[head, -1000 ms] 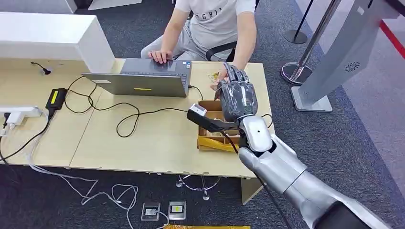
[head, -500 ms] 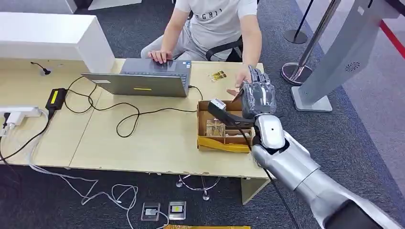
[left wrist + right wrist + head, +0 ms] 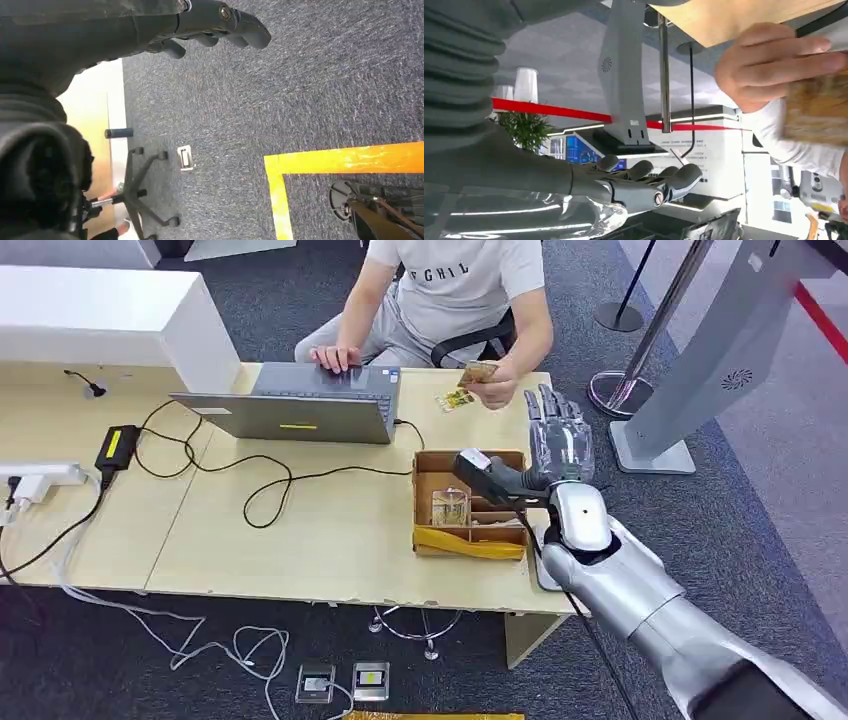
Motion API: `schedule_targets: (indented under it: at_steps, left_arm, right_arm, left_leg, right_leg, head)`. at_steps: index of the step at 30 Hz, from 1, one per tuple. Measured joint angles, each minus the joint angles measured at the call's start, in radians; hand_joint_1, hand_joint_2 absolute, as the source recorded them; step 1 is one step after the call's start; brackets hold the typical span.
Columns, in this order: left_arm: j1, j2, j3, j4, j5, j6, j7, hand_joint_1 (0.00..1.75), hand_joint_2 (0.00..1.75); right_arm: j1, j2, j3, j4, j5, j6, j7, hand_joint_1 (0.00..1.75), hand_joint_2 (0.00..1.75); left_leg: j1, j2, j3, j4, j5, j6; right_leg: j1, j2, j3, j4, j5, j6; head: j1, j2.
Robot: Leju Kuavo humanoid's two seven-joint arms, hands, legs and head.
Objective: Pass the card to the sensor for recognition and then transmit it.
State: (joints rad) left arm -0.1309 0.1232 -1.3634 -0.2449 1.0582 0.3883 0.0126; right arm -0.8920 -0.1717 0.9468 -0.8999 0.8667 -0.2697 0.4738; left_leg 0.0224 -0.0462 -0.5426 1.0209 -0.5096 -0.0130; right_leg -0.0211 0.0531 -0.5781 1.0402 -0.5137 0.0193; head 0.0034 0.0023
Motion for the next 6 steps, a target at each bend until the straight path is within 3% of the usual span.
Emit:
schedule_targets:
  at_steps: [6]
  left_arm:
    - [0.000,0.000,0.000,0.000,0.000,0.000,0.000,0.00,0.00]
  right_arm:
    - [0.000,-0.004,0.004,0.000,0.005,-0.005,0.006,0.00,0.00]
  left_leg:
    - [0.000,0.000,0.000,0.000,0.000,0.000]
  right_leg:
    - [0.000,0.000,0.000,0.000,0.000,0.000]
  head:
    - [0.000,0.000]
